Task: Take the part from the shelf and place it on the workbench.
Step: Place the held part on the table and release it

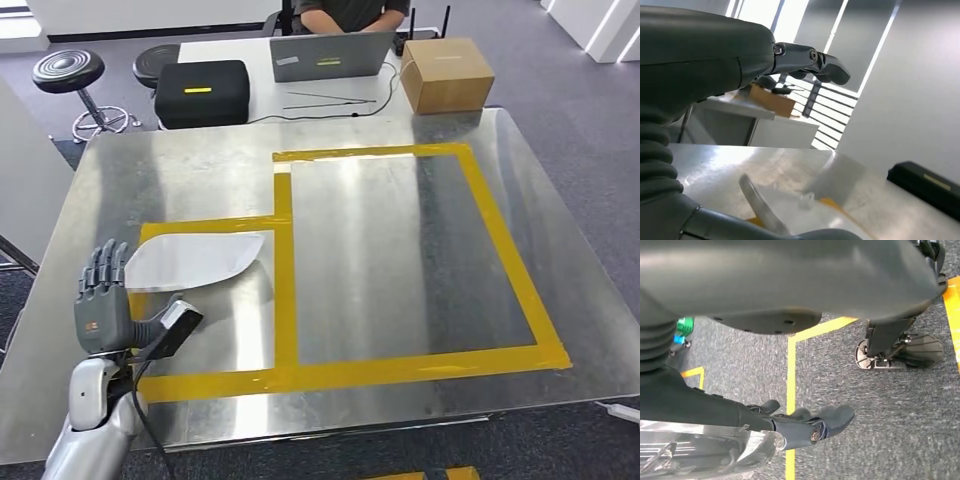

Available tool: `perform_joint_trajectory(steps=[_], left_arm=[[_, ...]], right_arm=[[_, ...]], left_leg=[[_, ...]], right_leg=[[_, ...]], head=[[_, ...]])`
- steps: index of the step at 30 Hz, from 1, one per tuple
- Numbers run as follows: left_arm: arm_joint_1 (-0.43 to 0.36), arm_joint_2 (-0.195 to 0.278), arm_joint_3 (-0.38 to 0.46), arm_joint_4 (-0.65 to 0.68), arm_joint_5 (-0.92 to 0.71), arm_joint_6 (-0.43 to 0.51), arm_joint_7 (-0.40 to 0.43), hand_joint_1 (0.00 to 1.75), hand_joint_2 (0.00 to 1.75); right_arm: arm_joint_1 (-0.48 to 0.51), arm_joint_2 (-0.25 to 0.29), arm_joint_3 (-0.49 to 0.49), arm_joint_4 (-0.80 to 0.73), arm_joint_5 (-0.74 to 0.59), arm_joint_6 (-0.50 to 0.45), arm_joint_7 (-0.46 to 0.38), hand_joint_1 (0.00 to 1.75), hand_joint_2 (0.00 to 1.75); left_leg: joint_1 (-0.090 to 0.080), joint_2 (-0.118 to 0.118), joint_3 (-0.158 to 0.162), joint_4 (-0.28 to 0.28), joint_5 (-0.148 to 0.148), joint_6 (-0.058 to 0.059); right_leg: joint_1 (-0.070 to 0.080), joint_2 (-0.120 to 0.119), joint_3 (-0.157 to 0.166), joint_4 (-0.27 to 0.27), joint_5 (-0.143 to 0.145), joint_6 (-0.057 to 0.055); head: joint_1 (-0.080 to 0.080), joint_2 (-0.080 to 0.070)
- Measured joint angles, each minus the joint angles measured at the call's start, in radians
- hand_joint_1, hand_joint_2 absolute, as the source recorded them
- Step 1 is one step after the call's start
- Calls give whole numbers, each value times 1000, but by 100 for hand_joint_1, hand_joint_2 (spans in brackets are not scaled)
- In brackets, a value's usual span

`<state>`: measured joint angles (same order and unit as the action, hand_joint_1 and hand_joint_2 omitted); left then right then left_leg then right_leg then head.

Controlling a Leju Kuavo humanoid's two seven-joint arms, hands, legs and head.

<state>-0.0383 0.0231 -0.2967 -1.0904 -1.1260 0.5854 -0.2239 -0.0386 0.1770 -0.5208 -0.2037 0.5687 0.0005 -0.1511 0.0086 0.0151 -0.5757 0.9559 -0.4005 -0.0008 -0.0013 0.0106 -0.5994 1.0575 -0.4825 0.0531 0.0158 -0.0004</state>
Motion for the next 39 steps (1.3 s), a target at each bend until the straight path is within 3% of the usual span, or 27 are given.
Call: perform_joint_trajectory(steps=[3,4,5,6,8,9,10,13,14,16,18,19,20,21,23,25,26,28,29,30,31,33,34,35,36,37,39], left_arm=[[76,14,71,-125,223,-12,-107,0,0],[98,18,96,-158,258,-18,-130,0,0],[116,20,117,-184,274,-23,-145,0,0],[129,22,134,-205,285,-27,-155,0,0],[148,24,167,-240,350,-47,-183,0,0],[157,22,188,-250,413,-69,-206,0,0],[165,19,220,-257,490,-100,-241,0,0],[174,2,377,-233,669,-229,-357,0,0],[170,-6,452,-199,697,-276,-389,0,0],[152,-19,617,-86,733,-352,-437,0,0],[125,-21,773,77,758,-385,-457,0,0],[110,-21,845,169,764,-387,-456,0,0],[99,-21,906,259,762,-379,-443,0,0],[90,-24,958,338,751,-363,-420,0,0],[73,-33,1033,468,710,-317,-328,0,0],[55,-44,1075,567,671,-284,-218,0,0],[48,-49,1090,607,658,-277,-165,0,0],[38,-64,1115,675,639,-277,-56,0,0],[34,-73,1124,701,631,-281,-10,0,0],[31,-83,1131,724,624,-286,24,0,0],[27,-93,1137,744,619,-291,42,0,0],[23,-113,1148,772,619,-300,49,0,0],[22,-122,1153,783,619,-307,46,0,0],[21,-130,1157,792,614,-313,41,0,0],[20,-137,1160,801,604,-319,36,0,0],[18,-142,1160,809,591,-323,32,0,0],[11,-153,1159,820,567,-327,24,0,0]], right_arm=[[5,1,-13,0,-1,-5,-2,0,0],[8,1,-17,0,-1,-6,-2,0,0],[10,1,-21,0,-1,-7,-2,0,0],[10,1,-24,0,0,-7,-2,0,0],[7,3,-28,0,1,-7,-2,0,0],[5,5,-29,0,2,-8,-2,0,0],[3,7,-31,0,3,-8,-3,0,0],[4,13,-38,0,7,-12,-7,0,0],[6,15,-42,0,8,-13,-7,0,0],[8,19,-51,0,11,-14,-11,0,0],[10,23,-61,0,14,-11,-19,0,0],[12,24,-67,0,14,-10,-23,0,0],[14,25,-73,0,14,-8,-25,0,0],[16,26,-79,0,14,-7,-27,0,0],[20,29,-89,0,17,-5,-29,0,0],[20,32,-95,0,24,-3,-29,0,0],[19,32,-97,0,29,-2,-28,0,0],[19,33,-100,0,42,-2,-23,0,0],[20,33,-101,0,48,-2,-19,0,0],[22,33,-101,0,53,-3,-15,0,0],[24,33,-101,0,57,-4,-11,0,0],[23,33,-102,0,64,-6,-6,0,0],[22,33,-102,0,68,-6,-5,0,0],[22,33,-102,0,72,-6,-3,0,0],[22,33,-102,0,76,-7,-1,0,0],[22,33,-102,0,81,-6,0,0,0],[20,33,-102,0,90,-6,2,0,0]], left_leg=[[6,12,2,-6,3,0],[8,14,1,-6,4,-2],[11,14,-1,-4,5,-5],[15,13,-3,-2,6,-10],[22,9,-8,8,5,-28],[23,8,-11,13,5,-38],[22,7,-13,18,6,-47],[24,6,-18,25,13,-65],[26,6,-24,33,1,-70],[26,1,-58,106,-69,-73],[22,-5,-108,239,-158,-71],[19,-7,-121,289,-181,-68],[17,-8,-117,306,-181,-63],[15,-9,-95,290,-165,-57],[10,-11,-2,175,-124,-44],[5,-15,76,64,-114,-37],[2,-16,91,40,-117,-35],[-1,-16,86,30,-108,-24],[-1,-16,80,29,-99,-17],[-1,-16,72,27,-89,-9],[0,-17,60,25,-77,-2],[-3,-21,32,26,-54,5],[-5,-24,16,27,-42,6],[-8,-27,1,28,-30,7],[-10,-32,-14,28,-18,7],[-13,-39,-28,29,-6,6],[-16,-54,-49,30,15,2]], right_leg=[[-10,-3,-70,178,-99,14],[-14,-3,-82,215,-108,19],[-18,-3,-77,215,-98,24],[-23,-5,-50,172,-70,30],[-31,-8,32,35,-19,44],[-31,-5,58,-9,-4,43],[-31,-1,70,-29,-3,35],[-28,10,50,-18,-1,-2],[-27,11,42,-16,4,-12],[-25,12,20,-18,21,-31],[-19,14,-5,-18,40,-42],[-16,16,-19,-18,49,-44],[-12,17,-30,-18,57,-45],[-9,18,-40,-18,65,-44],[-6,19,-56,-17,81,-39],[-1,15,-62,-17,95,-29],[0,12,-62,-20,103,-24],[-2,9,-60,-27,116,-12],[-4,7,-64,-24,108,-6],[-5,4,-72,-4,79,-1],[-6,2,-87,39,34,3],[-4,-1,-120,168,-68,7],[-3,-1,-127,223,-93,7],[-1,-1,-120,251,-94,5],[1,0,-94,244,-76,0],[4,4,-49,202,-50,-7],[10,32,68,51,-33,-25]], head=[[6,0],[6,0],[6,0],[7,0],[9,0],[9,0],[10,0],[8,0],[6,0],[1,0],[-4,0],[-7,0],[-8,0],[-10,0],[-11,0],[-11,0],[-13,0],[-16,0],[-17,0],[-17,0],[-16,0],[-15,0],[-14,0],[-15,0],[-15,0],[-15,0],[-16,0]])
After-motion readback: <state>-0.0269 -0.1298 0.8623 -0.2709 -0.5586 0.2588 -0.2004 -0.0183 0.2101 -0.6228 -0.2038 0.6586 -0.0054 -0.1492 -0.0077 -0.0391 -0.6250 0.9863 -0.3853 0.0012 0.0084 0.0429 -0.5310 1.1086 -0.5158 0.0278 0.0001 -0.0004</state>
